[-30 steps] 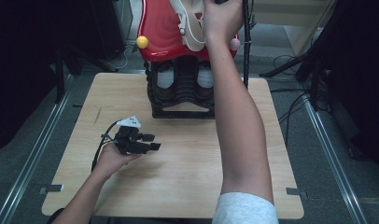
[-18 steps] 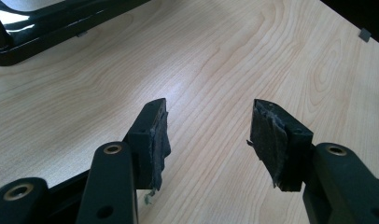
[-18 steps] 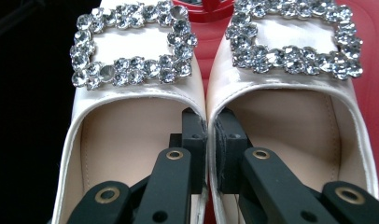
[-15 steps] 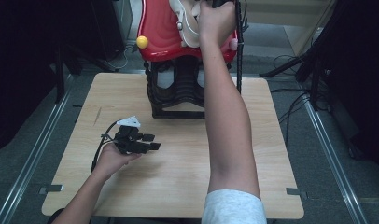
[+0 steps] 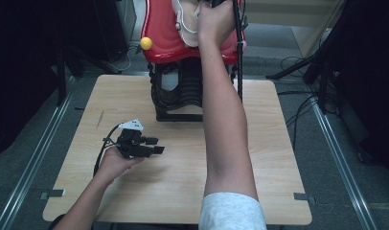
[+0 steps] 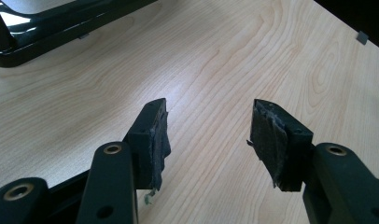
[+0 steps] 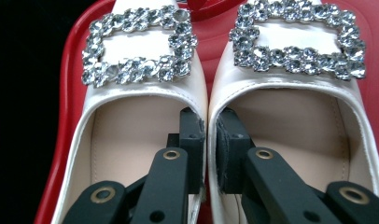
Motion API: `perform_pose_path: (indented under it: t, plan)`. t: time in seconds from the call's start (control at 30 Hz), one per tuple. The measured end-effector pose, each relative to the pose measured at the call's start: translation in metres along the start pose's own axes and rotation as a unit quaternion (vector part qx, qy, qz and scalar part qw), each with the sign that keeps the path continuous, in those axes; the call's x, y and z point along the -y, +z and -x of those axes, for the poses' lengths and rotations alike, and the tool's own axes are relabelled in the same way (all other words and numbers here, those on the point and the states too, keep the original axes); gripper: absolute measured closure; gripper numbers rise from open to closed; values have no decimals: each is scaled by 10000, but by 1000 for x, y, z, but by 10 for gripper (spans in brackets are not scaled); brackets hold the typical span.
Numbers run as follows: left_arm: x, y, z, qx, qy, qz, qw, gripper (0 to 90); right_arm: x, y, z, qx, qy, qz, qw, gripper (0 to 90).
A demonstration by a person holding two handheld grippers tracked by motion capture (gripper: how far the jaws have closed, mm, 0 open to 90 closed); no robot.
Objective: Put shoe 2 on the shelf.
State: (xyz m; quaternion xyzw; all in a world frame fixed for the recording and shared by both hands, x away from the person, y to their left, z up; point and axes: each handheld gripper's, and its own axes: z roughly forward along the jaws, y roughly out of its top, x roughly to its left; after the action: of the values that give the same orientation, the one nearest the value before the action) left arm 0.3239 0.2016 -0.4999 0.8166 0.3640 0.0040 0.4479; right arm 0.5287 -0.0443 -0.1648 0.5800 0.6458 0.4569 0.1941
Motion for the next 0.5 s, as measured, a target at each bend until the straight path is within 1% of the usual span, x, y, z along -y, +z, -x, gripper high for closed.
perform_pose_path:
  t: [0.07,0.1,0.13,0.23,0.27,0.3,0.37,0.4,0.43,0.5]
  plan:
    - [0,0,-1,-3,1,-1,10000,466,-1,1,1,-37,8,-58,10000,844]
    - [1,0,-1,5,10,-38,10000,467,-2,1,1,-42,-11,-73,10000,837]
    - [1,0,-1,4,-14,-16,10000,467,-3,3,1,-64,-53,-111,9999,822]
    - [1,0,-1,-16,-4,-5,10000,467,-3,5,1,-149,-69,-142,9998,749]
    - [1,1,-1,-11,-11,-25,10000,467,-3,5,1,-186,-74,-184,9996,746]
    - [1,1,-1,7,-28,-43,10000,467,-2,5,1,-190,-128,-183,9996,732]
    - [1,2,-1,69,-13,-101,9999,466,-2,6,0,-216,-154,-302,9992,716]
    - [2,4,0,91,21,-113,9999,465,-2,5,0,-227,-174,-292,9992,710]
    - [2,4,1,55,61,-136,9999,465,-2,4,1,-269,-207,-286,9990,703]
    - [1,4,2,67,87,-145,9998,464,-2,2,2,-309,-211,-267,9989,687]
